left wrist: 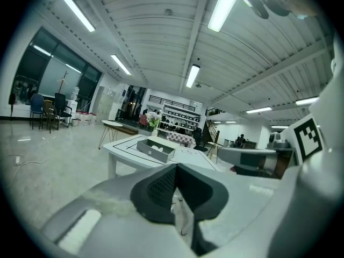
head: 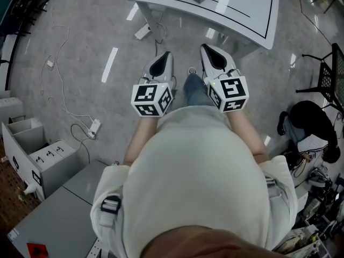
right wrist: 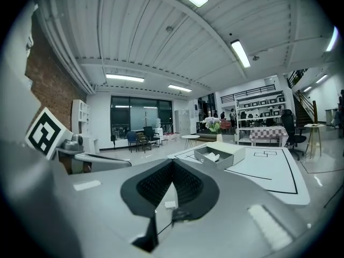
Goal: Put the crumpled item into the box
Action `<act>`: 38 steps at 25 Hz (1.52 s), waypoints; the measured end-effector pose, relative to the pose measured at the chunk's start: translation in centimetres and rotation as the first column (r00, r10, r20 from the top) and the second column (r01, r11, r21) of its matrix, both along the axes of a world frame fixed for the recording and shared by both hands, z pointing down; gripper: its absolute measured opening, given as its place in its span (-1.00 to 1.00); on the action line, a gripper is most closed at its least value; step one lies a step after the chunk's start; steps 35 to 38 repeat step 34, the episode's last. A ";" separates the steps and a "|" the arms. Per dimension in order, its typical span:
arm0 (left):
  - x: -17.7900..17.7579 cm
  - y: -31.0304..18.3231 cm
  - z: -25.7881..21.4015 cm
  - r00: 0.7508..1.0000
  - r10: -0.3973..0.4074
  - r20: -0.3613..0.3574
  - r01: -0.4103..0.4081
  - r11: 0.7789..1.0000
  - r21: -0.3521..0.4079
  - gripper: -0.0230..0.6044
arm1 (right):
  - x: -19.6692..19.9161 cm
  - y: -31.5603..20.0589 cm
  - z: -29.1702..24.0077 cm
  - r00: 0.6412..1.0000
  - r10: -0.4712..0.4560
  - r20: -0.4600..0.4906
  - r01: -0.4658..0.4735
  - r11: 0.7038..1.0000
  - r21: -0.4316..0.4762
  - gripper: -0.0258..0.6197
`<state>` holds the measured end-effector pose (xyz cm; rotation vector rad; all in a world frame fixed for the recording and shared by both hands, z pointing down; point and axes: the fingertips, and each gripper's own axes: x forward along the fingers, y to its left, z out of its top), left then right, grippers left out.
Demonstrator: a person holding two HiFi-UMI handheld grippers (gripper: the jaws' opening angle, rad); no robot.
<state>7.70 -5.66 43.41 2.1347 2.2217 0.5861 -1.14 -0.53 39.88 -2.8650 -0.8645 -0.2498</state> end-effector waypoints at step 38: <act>0.1 -1.9 -0.8 1.000 -0.013 0.008 0.013 1.000 -0.019 -0.93 | 0.2 -2.9 -0.9 1.000 -0.018 -0.017 0.018 0.999 -0.033 -0.92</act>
